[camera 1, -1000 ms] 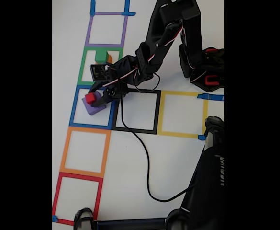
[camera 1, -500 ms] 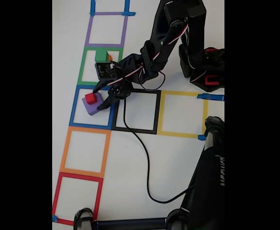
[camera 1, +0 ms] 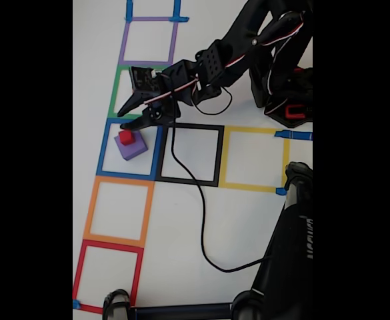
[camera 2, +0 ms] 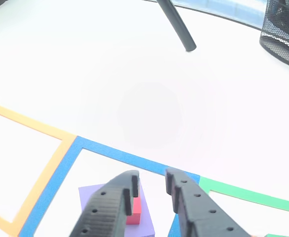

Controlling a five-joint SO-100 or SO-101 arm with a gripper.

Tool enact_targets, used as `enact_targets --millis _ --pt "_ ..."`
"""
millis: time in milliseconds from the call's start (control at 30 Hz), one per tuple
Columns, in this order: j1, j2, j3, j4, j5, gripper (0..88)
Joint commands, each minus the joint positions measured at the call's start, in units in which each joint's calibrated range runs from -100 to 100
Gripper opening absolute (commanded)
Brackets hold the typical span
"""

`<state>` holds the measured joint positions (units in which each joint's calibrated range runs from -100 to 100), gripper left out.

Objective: Tower of hanoi

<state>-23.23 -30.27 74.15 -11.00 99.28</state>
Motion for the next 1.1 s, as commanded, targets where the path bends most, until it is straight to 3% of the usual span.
enact_targets --millis 0,300,500,667,867,1067 --pt "1.8 -13.7 -5.1 17.0 0.7 0.1" --pt "14.3 -29.0 -25.4 60.6 0.7 0.1" --pt "25.0 -27.6 -43.7 80.8 0.7 0.1" --pt "28.9 -24.1 -60.1 95.0 0.7 0.1" --pt "31.2 -20.1 -72.2 104.6 0.7 0.9" --pt "34.8 -21.6 -61.1 97.4 0.7 9.6"
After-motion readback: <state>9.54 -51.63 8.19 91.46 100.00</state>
